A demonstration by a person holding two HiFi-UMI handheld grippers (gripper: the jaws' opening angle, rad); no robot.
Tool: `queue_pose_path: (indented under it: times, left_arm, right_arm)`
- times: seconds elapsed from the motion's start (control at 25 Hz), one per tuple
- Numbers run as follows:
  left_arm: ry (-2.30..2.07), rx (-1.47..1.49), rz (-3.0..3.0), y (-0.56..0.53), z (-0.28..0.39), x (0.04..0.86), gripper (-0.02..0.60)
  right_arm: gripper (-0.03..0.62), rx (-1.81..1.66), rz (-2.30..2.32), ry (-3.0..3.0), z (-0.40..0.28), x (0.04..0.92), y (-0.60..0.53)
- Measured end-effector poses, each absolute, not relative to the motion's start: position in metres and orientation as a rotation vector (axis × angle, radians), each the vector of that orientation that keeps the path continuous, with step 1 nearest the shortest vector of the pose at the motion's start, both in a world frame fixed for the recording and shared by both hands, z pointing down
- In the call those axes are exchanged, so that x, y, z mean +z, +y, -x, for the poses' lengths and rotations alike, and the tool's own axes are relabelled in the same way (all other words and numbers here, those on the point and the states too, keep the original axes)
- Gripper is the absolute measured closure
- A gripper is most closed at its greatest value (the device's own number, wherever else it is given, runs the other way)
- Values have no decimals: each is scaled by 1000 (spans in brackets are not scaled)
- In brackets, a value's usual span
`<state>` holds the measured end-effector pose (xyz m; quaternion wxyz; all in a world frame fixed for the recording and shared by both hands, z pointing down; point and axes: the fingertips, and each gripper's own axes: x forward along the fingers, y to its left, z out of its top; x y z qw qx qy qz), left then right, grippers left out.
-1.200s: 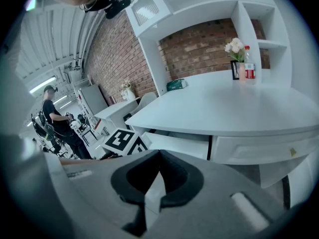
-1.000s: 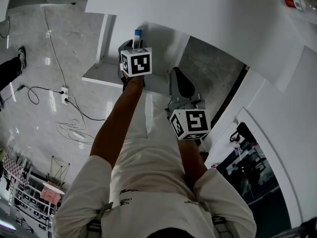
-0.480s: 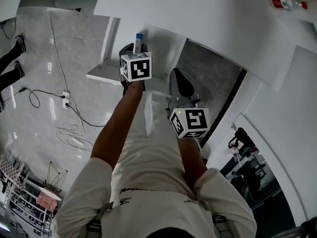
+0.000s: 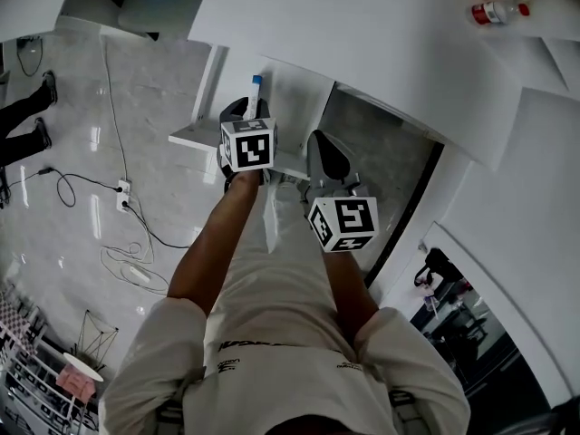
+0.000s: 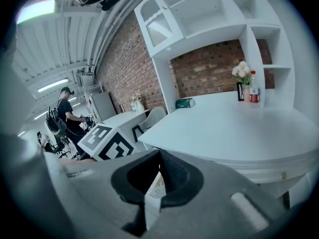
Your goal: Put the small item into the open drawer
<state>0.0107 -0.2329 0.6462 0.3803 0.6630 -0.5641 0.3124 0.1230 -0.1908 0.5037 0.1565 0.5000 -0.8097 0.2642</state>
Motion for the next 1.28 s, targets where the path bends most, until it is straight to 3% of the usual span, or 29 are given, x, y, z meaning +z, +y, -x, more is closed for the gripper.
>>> queue_pose_path:
  times: [0.68,1.28]
  left_arm:
    - [-1576,589,-1895,-207,-10,484,582]
    - [-1680,442,-2123,-170,-16,361,584]
  right_arm:
    - [595,624,-1417,-2448,-113,413,-168]
    - [595,494,-1436,-2576,-109,325,-155]
